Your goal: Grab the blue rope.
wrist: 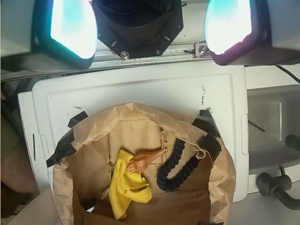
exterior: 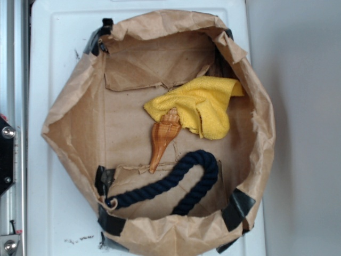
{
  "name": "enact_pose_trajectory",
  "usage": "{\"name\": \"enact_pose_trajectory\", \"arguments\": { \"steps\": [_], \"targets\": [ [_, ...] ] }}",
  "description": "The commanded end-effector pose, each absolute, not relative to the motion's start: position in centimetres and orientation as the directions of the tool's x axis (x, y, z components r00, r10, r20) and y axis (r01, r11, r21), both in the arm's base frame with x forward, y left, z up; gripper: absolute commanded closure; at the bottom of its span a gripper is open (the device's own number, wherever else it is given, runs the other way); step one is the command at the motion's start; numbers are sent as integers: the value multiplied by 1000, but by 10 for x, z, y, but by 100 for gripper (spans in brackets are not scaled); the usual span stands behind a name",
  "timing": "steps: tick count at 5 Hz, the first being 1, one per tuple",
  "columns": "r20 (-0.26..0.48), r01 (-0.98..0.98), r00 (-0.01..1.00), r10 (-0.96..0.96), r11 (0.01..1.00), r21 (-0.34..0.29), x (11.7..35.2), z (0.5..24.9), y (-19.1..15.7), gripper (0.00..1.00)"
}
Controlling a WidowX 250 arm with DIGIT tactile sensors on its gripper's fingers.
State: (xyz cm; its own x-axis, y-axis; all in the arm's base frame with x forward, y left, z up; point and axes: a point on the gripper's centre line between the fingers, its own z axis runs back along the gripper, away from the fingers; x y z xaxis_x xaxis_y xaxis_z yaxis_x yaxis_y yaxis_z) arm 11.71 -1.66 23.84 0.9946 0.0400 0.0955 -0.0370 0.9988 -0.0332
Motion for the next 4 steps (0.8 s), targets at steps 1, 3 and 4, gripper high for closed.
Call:
{"name": "enact_pose_trajectory", "arguments": {
  "steps": [1,3,4],
  "targets": [
    [96,-37,995,40,999,-33,117,238,-17,0],
    [123,-75,989,79,996,-38,178,232,-15,0],
    [114,-71,991,76,996,-48,199,220,-12,0]
  ]
}}
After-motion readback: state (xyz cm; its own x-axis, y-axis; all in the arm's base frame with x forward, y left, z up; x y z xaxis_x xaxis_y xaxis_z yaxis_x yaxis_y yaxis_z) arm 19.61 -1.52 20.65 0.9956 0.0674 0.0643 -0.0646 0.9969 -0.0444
